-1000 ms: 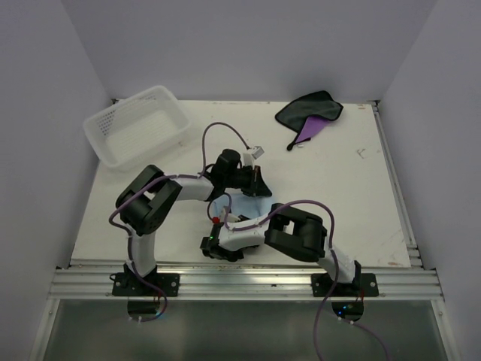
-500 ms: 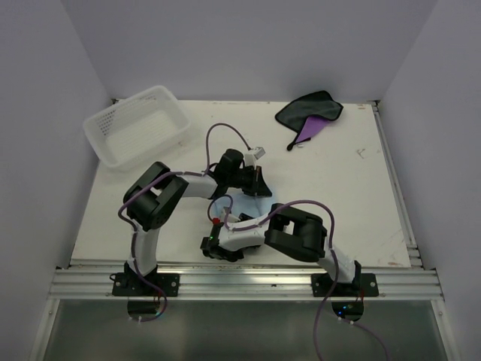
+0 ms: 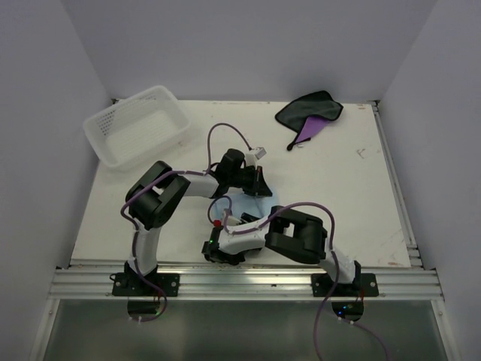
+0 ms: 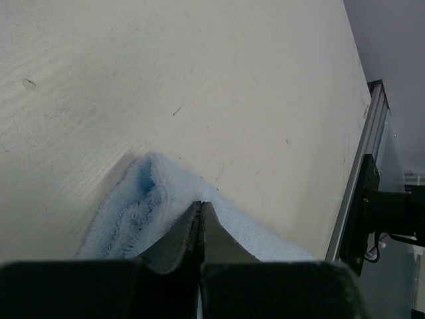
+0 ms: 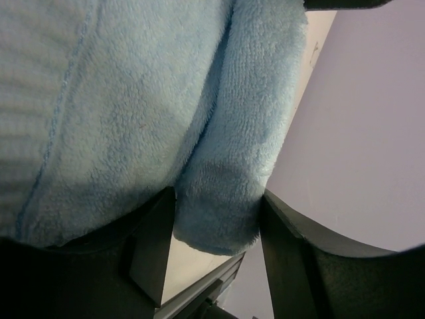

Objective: Roll the towels
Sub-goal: Roll the towel

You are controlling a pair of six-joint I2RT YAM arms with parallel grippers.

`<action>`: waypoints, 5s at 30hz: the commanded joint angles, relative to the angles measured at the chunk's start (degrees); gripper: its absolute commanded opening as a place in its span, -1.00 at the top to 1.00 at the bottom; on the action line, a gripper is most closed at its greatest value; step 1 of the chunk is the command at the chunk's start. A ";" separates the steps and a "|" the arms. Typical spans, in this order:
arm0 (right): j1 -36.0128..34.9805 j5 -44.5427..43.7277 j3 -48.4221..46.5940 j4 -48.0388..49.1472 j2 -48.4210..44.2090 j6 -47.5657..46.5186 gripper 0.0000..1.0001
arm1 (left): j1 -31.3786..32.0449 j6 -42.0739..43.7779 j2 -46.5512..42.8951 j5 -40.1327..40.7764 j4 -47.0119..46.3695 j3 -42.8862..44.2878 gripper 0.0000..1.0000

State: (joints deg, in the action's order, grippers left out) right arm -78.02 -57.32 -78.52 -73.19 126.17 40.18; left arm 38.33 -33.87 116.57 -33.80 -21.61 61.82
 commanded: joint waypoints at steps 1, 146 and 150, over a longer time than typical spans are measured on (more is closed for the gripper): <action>-1.17 -0.86 0.47 -1.87 -4.26 4.73 -0.13 | -0.27 2.40 0.85 2.69 1.74 1.20 1.00; 39.86 55.97 51.27 60.87 -70.98 13.96 0.00 | -0.53 6.44 -0.38 6.29 6.93 2.95 1.00; 42.07 58.90 53.38 65.97 -68.96 14.92 -0.10 | -0.45 6.71 -0.73 6.47 7.19 2.87 1.00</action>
State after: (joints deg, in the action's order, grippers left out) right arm -37.15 -4.91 -25.93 -15.11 56.62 53.15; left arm 38.37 -29.74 116.66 -30.61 -16.60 64.31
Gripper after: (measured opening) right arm 0.542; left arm 0.005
